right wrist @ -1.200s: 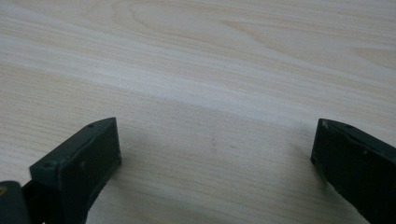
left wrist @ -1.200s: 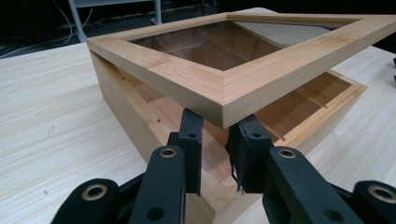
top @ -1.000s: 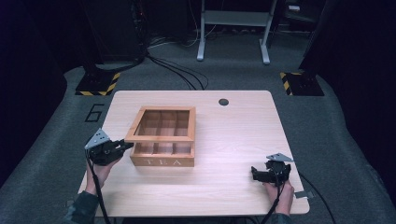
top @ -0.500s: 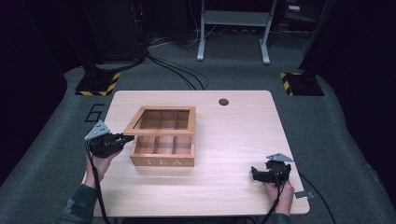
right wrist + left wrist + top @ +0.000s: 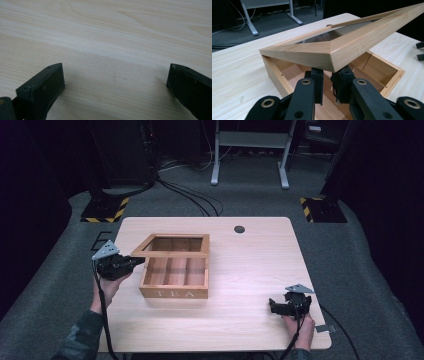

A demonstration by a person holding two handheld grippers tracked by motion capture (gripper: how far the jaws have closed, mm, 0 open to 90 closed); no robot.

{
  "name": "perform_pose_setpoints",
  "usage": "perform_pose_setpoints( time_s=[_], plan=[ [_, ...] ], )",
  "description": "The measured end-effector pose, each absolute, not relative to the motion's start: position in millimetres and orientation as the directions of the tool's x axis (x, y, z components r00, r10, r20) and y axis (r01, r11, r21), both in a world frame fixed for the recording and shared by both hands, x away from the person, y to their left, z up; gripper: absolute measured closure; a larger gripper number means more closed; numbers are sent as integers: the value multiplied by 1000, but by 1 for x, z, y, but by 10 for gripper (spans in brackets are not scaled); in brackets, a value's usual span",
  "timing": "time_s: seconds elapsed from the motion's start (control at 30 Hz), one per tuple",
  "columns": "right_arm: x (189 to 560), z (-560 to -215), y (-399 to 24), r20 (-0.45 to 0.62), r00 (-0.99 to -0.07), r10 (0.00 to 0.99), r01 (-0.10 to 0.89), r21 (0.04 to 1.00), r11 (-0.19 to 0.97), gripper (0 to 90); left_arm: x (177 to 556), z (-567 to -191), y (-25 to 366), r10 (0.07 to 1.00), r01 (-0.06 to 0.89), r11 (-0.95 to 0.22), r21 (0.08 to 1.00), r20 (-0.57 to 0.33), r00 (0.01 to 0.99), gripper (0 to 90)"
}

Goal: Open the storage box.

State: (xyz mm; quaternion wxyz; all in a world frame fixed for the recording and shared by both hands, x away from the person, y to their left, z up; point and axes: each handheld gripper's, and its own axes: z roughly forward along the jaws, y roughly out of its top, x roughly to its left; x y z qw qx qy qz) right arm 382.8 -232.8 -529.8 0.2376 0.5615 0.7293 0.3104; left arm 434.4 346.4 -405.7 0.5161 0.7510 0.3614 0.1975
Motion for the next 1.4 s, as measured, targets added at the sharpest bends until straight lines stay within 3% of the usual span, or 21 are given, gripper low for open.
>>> perform_pose_setpoints(
  time_s=[0.37,1.4],
  plan=[
    [383,-530,-233,2,-256,967,672,719,176,10,447,-397,347,744,365,-200,909,-101,660,796],
    [383,-530,-233,0,-259,966,670,720,180,9,471,-371,334,743,337,-244,909,-48,667,791]
  ],
)
